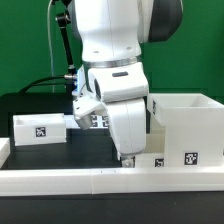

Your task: Assemble drawer

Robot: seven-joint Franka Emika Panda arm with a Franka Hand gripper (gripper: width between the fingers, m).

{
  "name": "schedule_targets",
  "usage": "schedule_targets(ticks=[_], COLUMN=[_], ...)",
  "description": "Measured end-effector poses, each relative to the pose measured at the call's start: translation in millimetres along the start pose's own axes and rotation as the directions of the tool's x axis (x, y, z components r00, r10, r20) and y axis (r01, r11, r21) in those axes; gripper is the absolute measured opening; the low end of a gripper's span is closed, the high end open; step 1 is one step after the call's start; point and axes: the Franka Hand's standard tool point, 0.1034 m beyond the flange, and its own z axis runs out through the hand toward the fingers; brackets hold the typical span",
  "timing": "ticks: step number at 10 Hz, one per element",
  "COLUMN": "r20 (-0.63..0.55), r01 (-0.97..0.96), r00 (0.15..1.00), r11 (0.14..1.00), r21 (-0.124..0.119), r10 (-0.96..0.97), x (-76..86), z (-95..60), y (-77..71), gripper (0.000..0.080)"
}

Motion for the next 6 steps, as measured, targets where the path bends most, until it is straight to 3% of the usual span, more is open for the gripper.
schedule_targets(ticks=[2, 4, 6], r20=[0.016, 0.021, 0.02], r01=[-0.005, 0.002, 0.0], r00=[1.0, 1.0, 1.0], r11=[1.0, 0.999, 0.999], r21=[-0.002, -0.054, -0.048], r10=[0.005, -0.001, 0.001], x=[0.6, -2.9, -2.8], z=[0.4, 2.7, 3.3], y=[0.2, 0.2, -0.3], gripper=[0.0649, 0.0649, 0.0649])
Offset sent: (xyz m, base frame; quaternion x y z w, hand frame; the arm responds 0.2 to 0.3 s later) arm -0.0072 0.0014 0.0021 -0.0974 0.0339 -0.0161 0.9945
